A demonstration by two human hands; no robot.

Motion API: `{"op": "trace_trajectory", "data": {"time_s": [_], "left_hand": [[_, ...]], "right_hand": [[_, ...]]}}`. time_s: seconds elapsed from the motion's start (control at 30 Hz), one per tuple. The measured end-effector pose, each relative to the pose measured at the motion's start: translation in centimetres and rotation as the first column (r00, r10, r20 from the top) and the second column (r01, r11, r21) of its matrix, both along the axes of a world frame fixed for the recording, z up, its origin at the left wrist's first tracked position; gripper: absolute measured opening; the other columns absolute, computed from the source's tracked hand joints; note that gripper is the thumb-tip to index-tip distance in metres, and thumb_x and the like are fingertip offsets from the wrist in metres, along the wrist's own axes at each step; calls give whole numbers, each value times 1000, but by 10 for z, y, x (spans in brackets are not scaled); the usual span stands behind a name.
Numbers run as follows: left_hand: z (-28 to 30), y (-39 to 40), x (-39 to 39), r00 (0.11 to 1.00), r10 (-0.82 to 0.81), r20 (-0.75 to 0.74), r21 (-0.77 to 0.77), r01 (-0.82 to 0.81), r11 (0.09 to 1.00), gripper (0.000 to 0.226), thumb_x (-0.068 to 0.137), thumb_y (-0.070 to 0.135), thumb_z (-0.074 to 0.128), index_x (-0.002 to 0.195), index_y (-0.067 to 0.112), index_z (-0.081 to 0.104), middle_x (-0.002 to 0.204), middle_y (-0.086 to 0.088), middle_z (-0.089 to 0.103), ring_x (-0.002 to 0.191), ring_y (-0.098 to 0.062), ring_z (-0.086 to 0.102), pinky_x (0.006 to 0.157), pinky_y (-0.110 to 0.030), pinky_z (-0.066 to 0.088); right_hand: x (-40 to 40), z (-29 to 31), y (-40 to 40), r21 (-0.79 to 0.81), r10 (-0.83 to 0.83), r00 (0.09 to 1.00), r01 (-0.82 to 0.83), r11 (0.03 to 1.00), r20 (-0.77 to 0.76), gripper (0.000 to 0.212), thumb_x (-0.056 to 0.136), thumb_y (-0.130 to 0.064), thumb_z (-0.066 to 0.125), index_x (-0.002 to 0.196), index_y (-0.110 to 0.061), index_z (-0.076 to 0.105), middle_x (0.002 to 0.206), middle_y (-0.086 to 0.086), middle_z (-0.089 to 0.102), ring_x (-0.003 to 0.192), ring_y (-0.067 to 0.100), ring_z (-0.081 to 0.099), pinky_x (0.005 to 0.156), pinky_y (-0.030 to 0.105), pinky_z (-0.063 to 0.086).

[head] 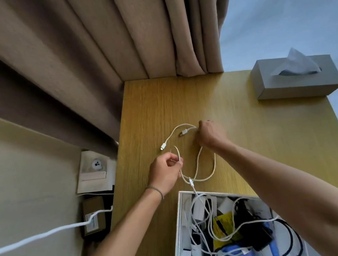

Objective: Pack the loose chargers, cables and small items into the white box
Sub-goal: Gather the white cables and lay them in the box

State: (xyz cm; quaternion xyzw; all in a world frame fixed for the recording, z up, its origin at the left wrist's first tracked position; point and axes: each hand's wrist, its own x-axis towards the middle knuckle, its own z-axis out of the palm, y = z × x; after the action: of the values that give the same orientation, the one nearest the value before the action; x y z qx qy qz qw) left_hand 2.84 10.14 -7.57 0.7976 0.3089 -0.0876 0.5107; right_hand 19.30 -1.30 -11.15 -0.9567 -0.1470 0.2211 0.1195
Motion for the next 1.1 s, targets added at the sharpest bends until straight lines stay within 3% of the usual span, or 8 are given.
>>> {"op": "trace_trajectory", "data": {"time_s": [0.2,0.4,0.57,0.7,0.8,0.9,0.97,1.1], "left_hand": [[31,1,11,989,32,141,-20,-30,999,3,91,11,68,90,12,71,76,-3,70,62,-20,72,68,-46,62],[66,-6,16,959,-13,284,108,-19,994,5,90,17,72,88,21,74,71,8,70,58,-9,68,60,-34,61],[100,-22,8,905,-108,412,205,24,978,7,86,19,76,92,22,79,73,16,71,64,1,65,59,-18,54],[121,-33,-7,834,-231,500,304,80,949,4,83,25,79,83,22,77,69,15,68,61,1,62,54,-14,48],[124,-32,-24,792,-281,543,359,84,930,18,91,33,70,81,18,73,74,10,64,66,-5,60,56,-17,47],[113,-23,-47,802,-275,530,401,49,915,26,97,36,59,83,18,71,75,10,62,67,-3,57,55,-13,41],[100,-18,-64,829,-281,483,430,55,901,18,96,30,61,86,20,70,79,9,62,69,-2,58,58,-16,46],[69,-13,-98,892,-260,369,417,91,904,15,92,24,67,106,20,67,85,8,63,76,-6,62,63,-27,59]], "right_hand": [[-10,33,0,446,-76,955,204,871,-288,20,103,-22,54,111,-9,67,78,7,72,66,15,68,66,35,58],[-39,100,-17,656,47,900,279,701,-433,27,103,-27,54,94,-11,74,65,-7,66,58,7,58,59,19,48],[-65,147,-37,751,80,929,240,615,-362,24,103,-24,56,89,-15,74,77,0,70,68,7,62,64,15,50],[-87,175,-58,765,51,964,176,619,-263,24,102,-21,56,85,-17,72,82,0,73,71,-1,65,67,11,47],[-106,195,-80,779,33,969,175,603,-243,24,101,-21,58,91,-5,72,83,5,75,77,11,70,79,24,54],[-130,214,-103,781,67,975,127,611,-211,21,99,-19,62,91,-2,73,86,8,78,84,31,71,88,44,53],[-148,225,-118,780,109,976,82,621,-190,19,98,-17,64,90,-2,72,87,8,78,83,42,65,82,52,48],[-186,241,-149,751,173,972,7,660,-161,12,95,-17,68,91,-7,73,86,1,79,85,27,73,85,37,52]]}}
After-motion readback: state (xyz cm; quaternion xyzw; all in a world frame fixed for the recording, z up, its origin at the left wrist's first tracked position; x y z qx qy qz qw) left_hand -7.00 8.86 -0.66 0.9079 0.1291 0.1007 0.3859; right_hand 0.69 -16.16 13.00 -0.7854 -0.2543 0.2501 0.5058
